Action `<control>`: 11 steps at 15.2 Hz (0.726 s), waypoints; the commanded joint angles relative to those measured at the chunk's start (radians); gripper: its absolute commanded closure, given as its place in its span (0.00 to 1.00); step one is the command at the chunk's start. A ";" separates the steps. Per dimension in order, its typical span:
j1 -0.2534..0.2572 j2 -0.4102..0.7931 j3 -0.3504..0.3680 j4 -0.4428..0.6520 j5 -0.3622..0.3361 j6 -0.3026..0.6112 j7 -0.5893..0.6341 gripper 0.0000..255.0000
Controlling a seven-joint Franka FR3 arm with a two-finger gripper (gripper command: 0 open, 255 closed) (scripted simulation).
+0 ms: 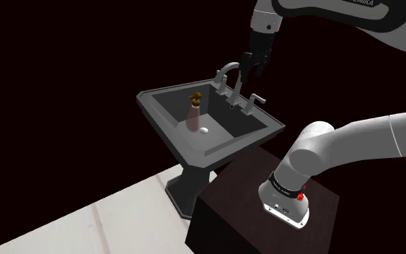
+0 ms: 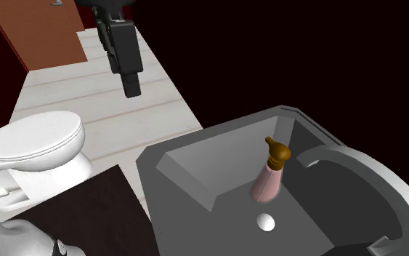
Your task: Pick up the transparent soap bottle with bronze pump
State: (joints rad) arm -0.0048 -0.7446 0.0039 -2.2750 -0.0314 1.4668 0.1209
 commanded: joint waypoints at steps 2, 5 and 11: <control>0.000 0.017 -0.019 -0.009 -0.007 0.029 -0.028 0.00; 0.003 0.080 -0.074 -0.025 -0.025 0.117 -0.113 0.00; 0.015 0.244 -0.179 -0.013 -0.033 0.283 -0.283 0.00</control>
State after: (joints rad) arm 0.0087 -0.5358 -0.1538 -2.2957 -0.0627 1.7178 -0.1269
